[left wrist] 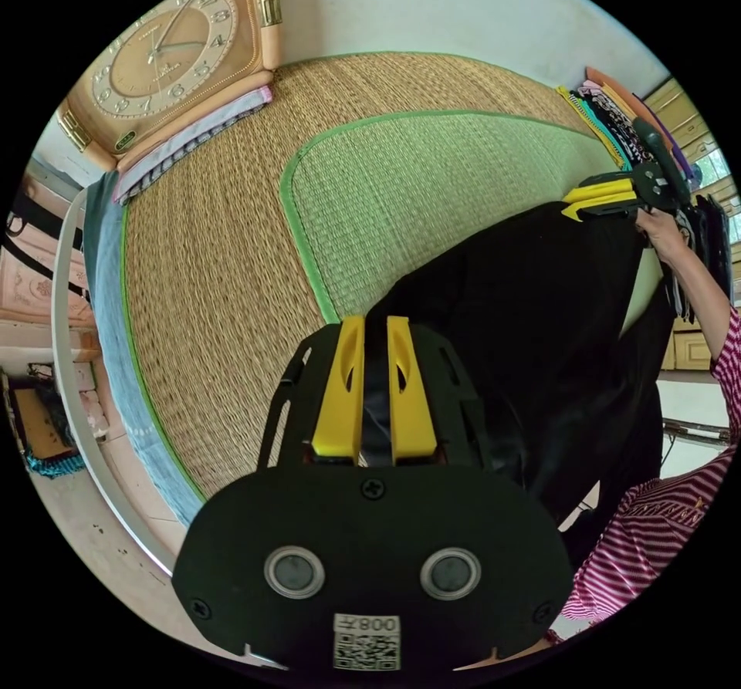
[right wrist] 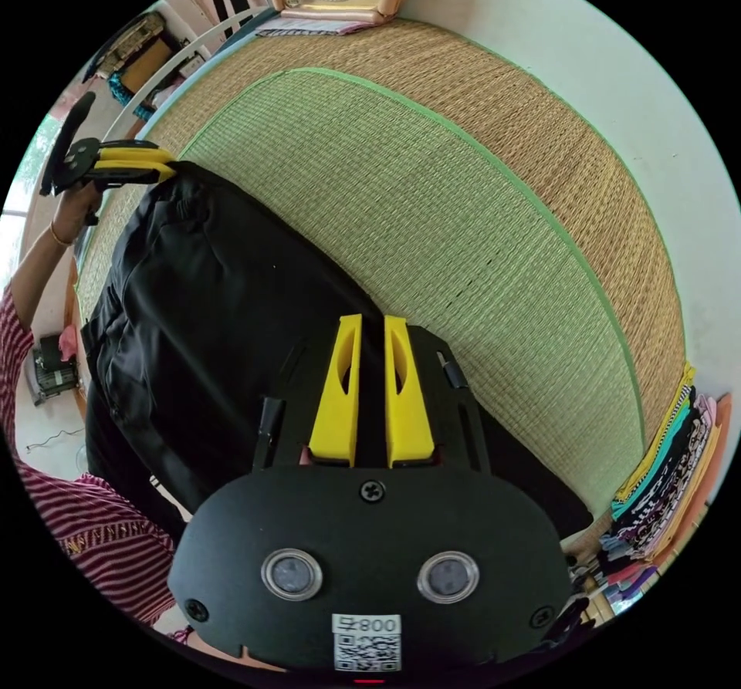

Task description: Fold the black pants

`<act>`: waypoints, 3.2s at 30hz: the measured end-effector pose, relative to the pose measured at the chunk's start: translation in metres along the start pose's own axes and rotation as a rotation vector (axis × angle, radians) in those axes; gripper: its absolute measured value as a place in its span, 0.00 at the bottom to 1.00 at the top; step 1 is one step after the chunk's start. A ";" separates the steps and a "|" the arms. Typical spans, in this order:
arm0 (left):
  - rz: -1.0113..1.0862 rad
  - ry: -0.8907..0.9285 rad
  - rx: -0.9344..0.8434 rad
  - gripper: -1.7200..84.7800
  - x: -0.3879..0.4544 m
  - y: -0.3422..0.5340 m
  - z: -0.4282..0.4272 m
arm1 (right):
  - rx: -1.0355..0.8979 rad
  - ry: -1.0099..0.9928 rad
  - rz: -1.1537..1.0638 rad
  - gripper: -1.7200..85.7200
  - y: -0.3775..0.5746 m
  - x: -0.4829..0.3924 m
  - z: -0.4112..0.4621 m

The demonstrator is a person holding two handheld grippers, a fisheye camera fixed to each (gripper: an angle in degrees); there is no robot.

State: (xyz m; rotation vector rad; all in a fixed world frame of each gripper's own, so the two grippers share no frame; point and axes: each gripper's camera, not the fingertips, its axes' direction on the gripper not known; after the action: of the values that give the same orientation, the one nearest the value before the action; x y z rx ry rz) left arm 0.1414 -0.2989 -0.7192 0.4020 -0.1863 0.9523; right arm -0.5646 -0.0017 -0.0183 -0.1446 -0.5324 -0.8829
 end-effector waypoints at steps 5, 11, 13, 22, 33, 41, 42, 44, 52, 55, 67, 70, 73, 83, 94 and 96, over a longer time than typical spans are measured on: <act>-0.007 -0.001 0.035 0.04 0.018 0.013 -0.007 | 0.007 0.003 0.022 0.06 0.006 0.004 -0.007; -0.024 -0.006 0.045 0.04 0.037 0.030 -0.001 | 0.047 -0.068 0.100 0.05 0.023 0.025 -0.014; -0.036 -0.015 0.043 0.03 0.044 0.036 0.005 | 0.063 -0.095 0.121 0.05 0.030 0.032 -0.015; -0.086 -0.027 0.094 0.03 0.067 0.069 0.018 | 0.143 -0.107 0.120 0.04 0.067 0.048 -0.044; -0.087 -0.008 0.189 0.03 0.090 0.121 0.006 | 0.283 -0.112 0.133 0.04 0.144 0.052 -0.127; -0.042 0.012 0.262 0.03 0.114 0.180 -0.003 | 0.364 -0.105 0.134 0.04 0.228 0.025 -0.189; -0.041 0.022 0.273 0.03 0.117 0.191 -0.003 | 0.374 -0.107 0.138 0.04 0.242 0.019 -0.196; -0.032 0.035 0.284 0.03 0.122 0.207 -0.001 | 0.386 -0.113 0.143 0.04 0.263 0.009 -0.206; 0.009 0.068 0.265 0.03 0.143 0.278 0.024 | 0.423 -0.120 0.147 0.04 0.336 -0.039 -0.234; 0.022 0.068 0.244 0.04 0.149 0.299 0.041 | 0.418 -0.115 0.133 0.04 0.358 -0.060 -0.237; 0.034 0.055 0.105 0.04 0.157 0.347 0.119 | 0.305 -0.196 0.127 0.04 0.411 -0.126 -0.185; 0.047 0.041 0.084 0.04 0.158 0.350 0.132 | 0.269 -0.195 0.126 0.04 0.414 -0.138 -0.170; 0.065 0.021 0.064 0.04 0.159 0.351 0.145 | 0.239 -0.210 0.128 0.04 0.413 -0.146 -0.158; 0.096 0.006 0.009 0.04 0.151 0.347 0.182 | 0.149 -0.221 0.108 0.04 0.403 -0.177 -0.123; 0.155 -0.061 -0.038 0.04 0.143 0.324 0.216 | 0.122 -0.231 0.101 0.04 0.391 -0.197 -0.114; 0.160 -0.068 -0.043 0.04 0.140 0.320 0.220 | 0.129 -0.240 0.098 0.04 0.391 -0.201 -0.116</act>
State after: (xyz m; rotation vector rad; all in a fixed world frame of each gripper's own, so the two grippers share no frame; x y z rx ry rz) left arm -0.0369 -0.1196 -0.3922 0.3846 -0.3041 1.0908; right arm -0.3240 0.3472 -0.1810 -0.1589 -0.7976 -0.7371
